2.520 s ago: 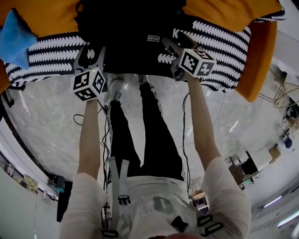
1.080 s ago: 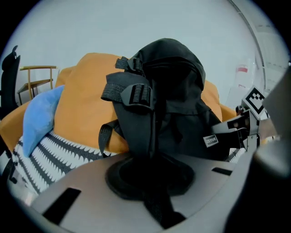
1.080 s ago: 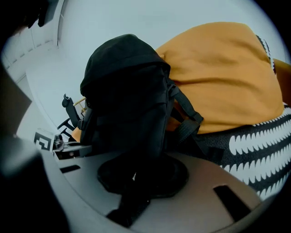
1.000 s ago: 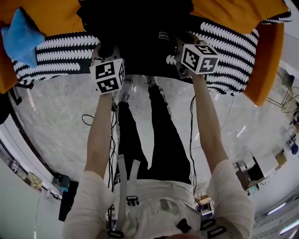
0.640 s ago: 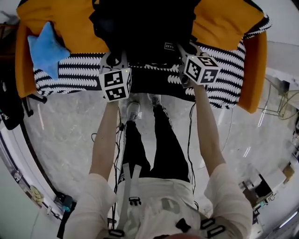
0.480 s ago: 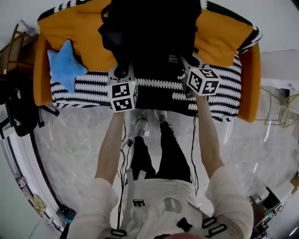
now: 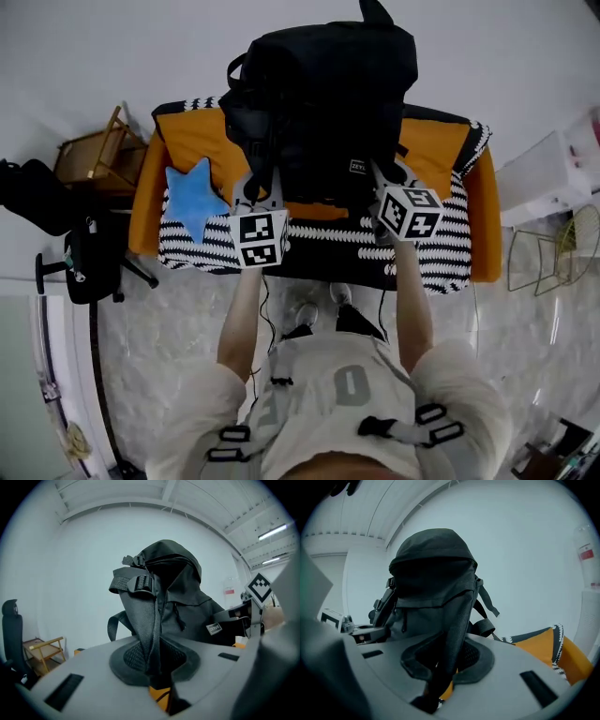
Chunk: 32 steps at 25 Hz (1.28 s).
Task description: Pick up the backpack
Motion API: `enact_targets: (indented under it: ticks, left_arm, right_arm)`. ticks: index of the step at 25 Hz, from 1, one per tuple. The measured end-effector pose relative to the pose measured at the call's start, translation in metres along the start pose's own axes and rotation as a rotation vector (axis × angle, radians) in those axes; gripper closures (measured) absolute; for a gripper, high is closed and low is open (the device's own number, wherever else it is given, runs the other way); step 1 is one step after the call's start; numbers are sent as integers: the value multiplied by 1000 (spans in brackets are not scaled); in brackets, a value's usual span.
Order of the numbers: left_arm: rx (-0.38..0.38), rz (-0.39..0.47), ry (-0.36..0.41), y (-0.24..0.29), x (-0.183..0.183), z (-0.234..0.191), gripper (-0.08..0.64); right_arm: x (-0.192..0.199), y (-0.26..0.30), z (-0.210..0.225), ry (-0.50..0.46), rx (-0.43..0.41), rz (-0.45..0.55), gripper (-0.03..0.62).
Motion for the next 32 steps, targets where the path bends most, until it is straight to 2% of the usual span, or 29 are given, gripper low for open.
enact_targets:
  ticks: [3,6,13,22,32]
  left_arm:
    - [26,30,7,-39,-27,-9,503]
    - [13,44,12,-78,-41,-12,503]
    - [-39,54,27,-130,-32,-5,503]
    - [-33,40,5,-137,-24,5,503]
    - [-15,60,21,-132,-28,7,503]
  right_arm:
    - [-19,-36,-32,-2,-8,22,525]
    - [-21,-69,-60,1,-21,39,525]
    - [2,-117,-96,-52,-20,92,523]
    - [14,-132,-97,-73,0,102,523]
    - [14,-131,-90,-58,14,113,522]
Point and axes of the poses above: the fingertips, and each gripper's own axes: y forward along the fingers, z to its right, x out of its underside, the point moved 8 cm from there along -y, backward along the fingers, and after that the axes turned 7 degrees about y, right-handed, at the moved point
